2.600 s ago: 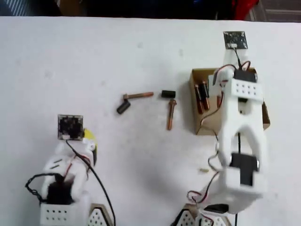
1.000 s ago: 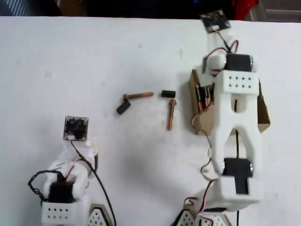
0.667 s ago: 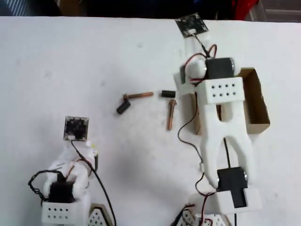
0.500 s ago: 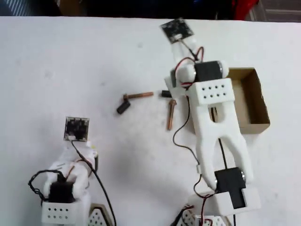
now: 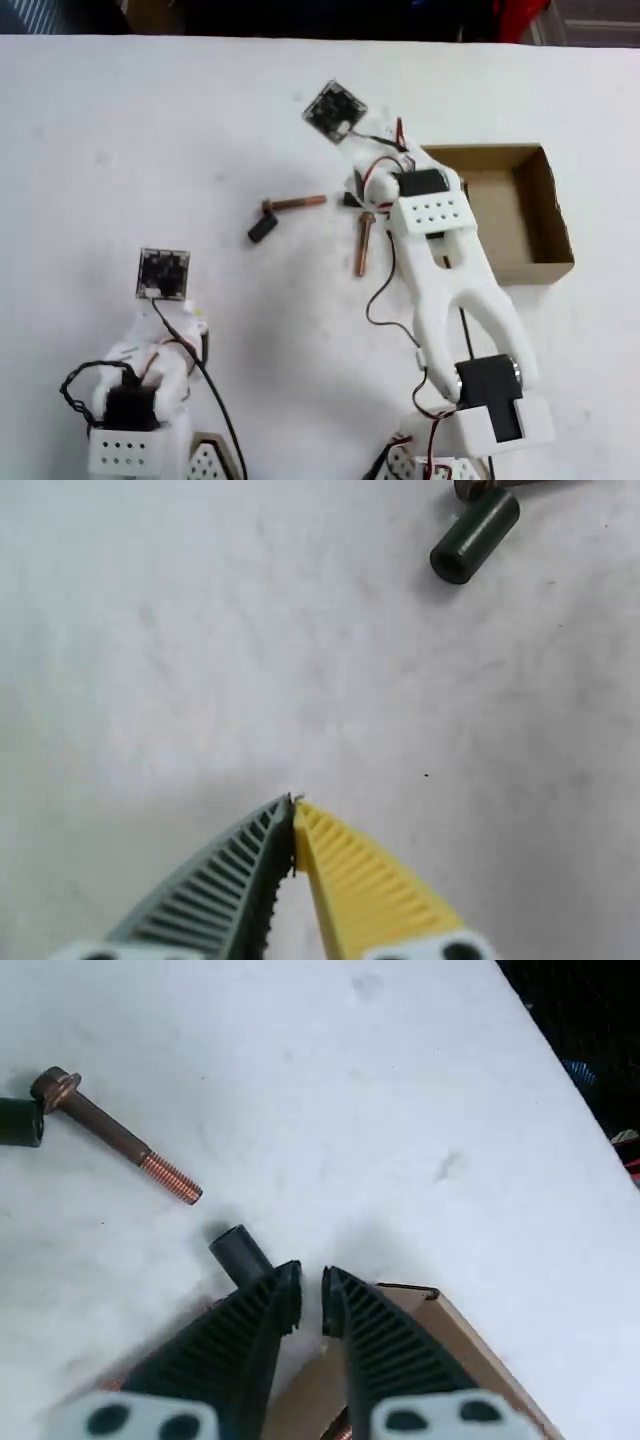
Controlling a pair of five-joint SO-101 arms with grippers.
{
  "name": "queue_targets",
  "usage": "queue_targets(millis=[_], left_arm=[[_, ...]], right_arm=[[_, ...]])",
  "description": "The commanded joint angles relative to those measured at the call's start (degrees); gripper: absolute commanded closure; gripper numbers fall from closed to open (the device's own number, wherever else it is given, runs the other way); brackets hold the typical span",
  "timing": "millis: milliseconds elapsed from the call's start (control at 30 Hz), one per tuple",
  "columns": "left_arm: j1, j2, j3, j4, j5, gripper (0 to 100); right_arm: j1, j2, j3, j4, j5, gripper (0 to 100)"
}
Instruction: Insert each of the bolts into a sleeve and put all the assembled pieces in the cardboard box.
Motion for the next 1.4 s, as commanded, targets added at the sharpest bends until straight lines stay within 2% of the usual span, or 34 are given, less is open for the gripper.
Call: queue_targets(millis=[0, 200, 367, 500, 633, 1367], left_arm=[[-0.04, -0.48, 0.0, -0.18, -0.18, 98], [-0.04, -0.48, 0.0, -0.18, -0.26, 98], [-0.22, -0.48, 0.0, -0.18, -0.26, 98], [-0.31, -0.48, 0.0, -0.26, -0.26, 98], [-0.31, -0.48, 0.0, -0.26, -0.26, 98], [-0.31, -0.48, 0.0, -1.49, -0.26, 98]], right_arm=[[0.04, -2.42, -0.44, -1.8, 5.1, 97.7], [-0.04, 3.12, -1.58, -2.07, 11.87, 96.8], [1.01, 9.89, -5.27, -1.89, 13.89, 87.9], [1.27, 14.46, -7.82, -1.8, 14.07, 87.5], [0.92, 19.91, -9.85, -1.8, 19.08, 87.5], [-1.98, 31.08, -12.66, -1.89, 18.81, 87.2]])
